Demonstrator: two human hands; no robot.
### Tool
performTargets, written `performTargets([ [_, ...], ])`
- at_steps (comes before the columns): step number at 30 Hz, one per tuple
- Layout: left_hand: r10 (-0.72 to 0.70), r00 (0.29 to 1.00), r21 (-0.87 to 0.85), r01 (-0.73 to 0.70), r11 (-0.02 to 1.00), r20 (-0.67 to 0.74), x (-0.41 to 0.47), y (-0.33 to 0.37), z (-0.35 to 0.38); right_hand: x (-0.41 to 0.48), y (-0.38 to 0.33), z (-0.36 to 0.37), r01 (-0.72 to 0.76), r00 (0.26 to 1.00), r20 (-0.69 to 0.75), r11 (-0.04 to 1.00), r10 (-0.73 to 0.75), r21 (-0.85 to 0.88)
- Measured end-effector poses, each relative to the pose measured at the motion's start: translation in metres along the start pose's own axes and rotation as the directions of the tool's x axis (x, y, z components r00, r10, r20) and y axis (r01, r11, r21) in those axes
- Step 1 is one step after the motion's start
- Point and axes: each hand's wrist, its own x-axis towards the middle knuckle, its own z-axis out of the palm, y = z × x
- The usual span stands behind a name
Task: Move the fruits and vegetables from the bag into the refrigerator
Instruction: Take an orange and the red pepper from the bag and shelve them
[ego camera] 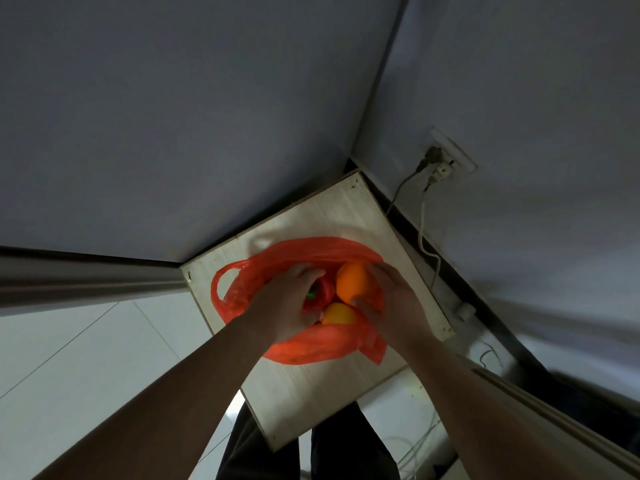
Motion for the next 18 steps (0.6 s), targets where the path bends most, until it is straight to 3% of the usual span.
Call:
performTargets([
  [5,0.002,1.0,0.036,-0.002,0.999,0.017,0.004,-0.002,0.003,0.006,-0.003,0.002,-0.04,0.999,0.013,0.999,0.04,0.027],
  [18,0.067,0.993,0.05,-0.062,0.997,-0.095,-0.006,-0.006,-0.011,-0.001,-0.015,-0.009,-0.079,0.997,-0.004,0.997,0.079,0.01],
])
